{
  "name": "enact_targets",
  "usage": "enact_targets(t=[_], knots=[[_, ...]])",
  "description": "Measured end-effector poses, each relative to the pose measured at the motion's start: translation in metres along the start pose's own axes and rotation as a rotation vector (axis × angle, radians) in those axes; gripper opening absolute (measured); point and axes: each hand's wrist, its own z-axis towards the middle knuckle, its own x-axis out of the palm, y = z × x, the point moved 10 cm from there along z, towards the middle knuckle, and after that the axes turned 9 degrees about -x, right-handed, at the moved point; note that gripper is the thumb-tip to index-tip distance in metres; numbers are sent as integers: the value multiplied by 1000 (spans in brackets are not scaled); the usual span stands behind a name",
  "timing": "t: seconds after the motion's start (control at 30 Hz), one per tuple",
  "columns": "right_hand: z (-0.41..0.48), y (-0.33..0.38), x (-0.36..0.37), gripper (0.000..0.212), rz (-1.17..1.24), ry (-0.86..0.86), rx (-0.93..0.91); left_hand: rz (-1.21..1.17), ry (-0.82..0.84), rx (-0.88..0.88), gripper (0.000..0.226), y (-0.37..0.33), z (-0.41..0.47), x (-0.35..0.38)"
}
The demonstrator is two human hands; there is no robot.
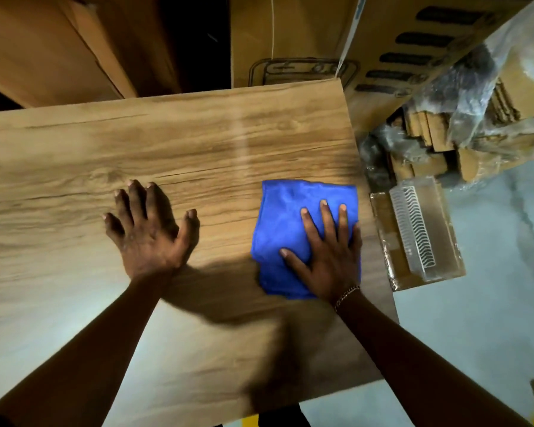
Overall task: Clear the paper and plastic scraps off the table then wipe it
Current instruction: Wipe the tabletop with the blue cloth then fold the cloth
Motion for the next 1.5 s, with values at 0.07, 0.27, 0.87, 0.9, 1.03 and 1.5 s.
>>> enact_targets(t=[0.07,0.27,0.87,0.9,1.03,1.5], knots=[[40,-6,-6,89,-16,-14,-11,-6,6,-5,92,-1,-1,-2],[170,-19,-24,91,25,-19,-17,24,19,-16,94,-3,-1,-4],[178,-23,-31,92,63,-7,7,44,16,3,95,-4,-2,-4],[158,-22,-24,92,55,13,5,38,19,11,95,-4,-2,-4],[63,-20,-11,90,14,0,17,16,21,35,95,-6,-7,-7],[-194,-13,22,90,42,-2,92,-25,7,144,84,-17,-10,-11]])
